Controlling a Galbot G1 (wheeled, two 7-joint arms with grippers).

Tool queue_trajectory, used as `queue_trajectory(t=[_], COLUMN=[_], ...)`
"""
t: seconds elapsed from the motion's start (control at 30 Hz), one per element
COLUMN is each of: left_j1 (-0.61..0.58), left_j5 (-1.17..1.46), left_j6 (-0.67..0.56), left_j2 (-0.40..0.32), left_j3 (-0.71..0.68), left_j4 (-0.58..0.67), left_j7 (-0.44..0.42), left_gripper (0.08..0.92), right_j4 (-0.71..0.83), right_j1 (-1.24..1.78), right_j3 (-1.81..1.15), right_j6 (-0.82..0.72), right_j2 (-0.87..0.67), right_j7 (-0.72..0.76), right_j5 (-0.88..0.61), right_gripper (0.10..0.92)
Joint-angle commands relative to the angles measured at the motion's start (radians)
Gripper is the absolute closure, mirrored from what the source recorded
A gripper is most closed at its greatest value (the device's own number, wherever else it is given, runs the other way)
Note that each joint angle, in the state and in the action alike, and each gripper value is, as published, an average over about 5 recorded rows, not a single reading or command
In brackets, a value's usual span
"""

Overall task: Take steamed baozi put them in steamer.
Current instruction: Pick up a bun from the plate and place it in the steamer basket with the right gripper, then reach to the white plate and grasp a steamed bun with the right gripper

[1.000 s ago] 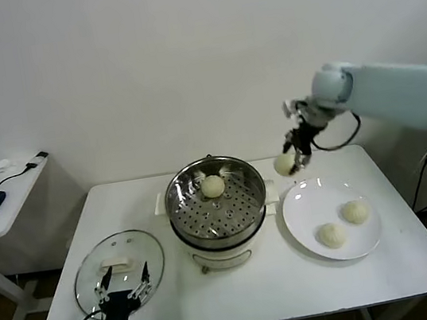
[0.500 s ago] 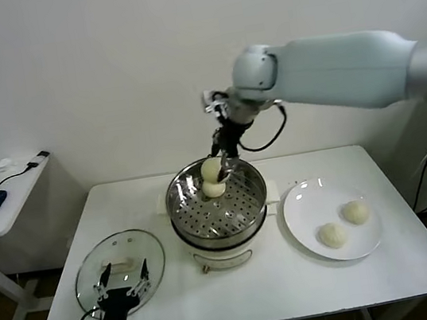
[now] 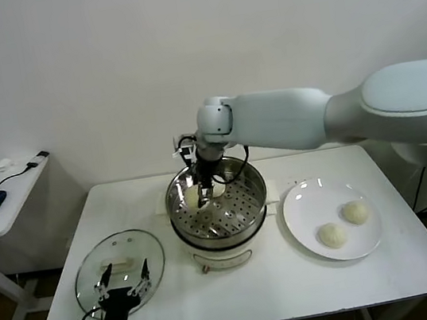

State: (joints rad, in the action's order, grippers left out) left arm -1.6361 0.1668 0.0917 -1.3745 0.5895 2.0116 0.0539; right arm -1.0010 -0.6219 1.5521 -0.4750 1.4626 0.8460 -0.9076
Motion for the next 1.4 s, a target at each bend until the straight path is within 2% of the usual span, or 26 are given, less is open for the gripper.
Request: queue_trajectory(t=[0.03,0.17,0.4,0.5,0.73,0.93,1.17,1.4], left_j1=[0.0,0.0,-0.001,-0.002,0.0,0.003,0.007,0.007], left_j5=[-0.004,-0.005,-0.006,-0.007,-0.011,-0.015,-0.015,-0.023], left_j6=[-0.001,-0.002,0.0,0.0,-0.001,0.001,0.003,0.009], left_j2=[-0.001,-0.001,-0.001,-0.002,-0.007,-0.009,-0.009,-0.015], left_j3=[-0.001,-0.002,-0.002,-0.003,-0.007,-0.009,-0.001,0.007], left_j4=[-0.001,0.0,0.006,0.009,0.016,0.021,0.019,0.016], left_j7=[0.0,0.0,0.0,0.0,-0.002,-0.003,-0.003,-0.004], left_gripper=[0.177,0.177,0.177,0.177,0.177,0.177,0.177,0.177], right_j4=[0.101,0.094,0.033,-0.032,-0.227,-0.4,-0.438,-0.405], right_j1=[0.1,0.097,0.023,-0.06,-0.32,-0.461,-0.22,0.092], right_j3=[-0.03,-0.035,-0.044,-0.034,0.087,0.296,0.252,0.037], right_j6=[-0.011,-0.006,0.05,0.103,0.214,0.256,0.251,0.204], right_j2=[0.056,0.055,-0.01,-0.082,-0.396,-0.679,-0.901,-0.927], right_j7=[-0.014,-0.01,0.029,0.084,0.234,0.27,0.223,0.179], right_j5=[0.039,0.046,0.053,0.048,0.056,0.197,0.429,0.55], right_gripper=[0.33,0.325,0.212,0.204,0.202,0.203,0.203,0.203])
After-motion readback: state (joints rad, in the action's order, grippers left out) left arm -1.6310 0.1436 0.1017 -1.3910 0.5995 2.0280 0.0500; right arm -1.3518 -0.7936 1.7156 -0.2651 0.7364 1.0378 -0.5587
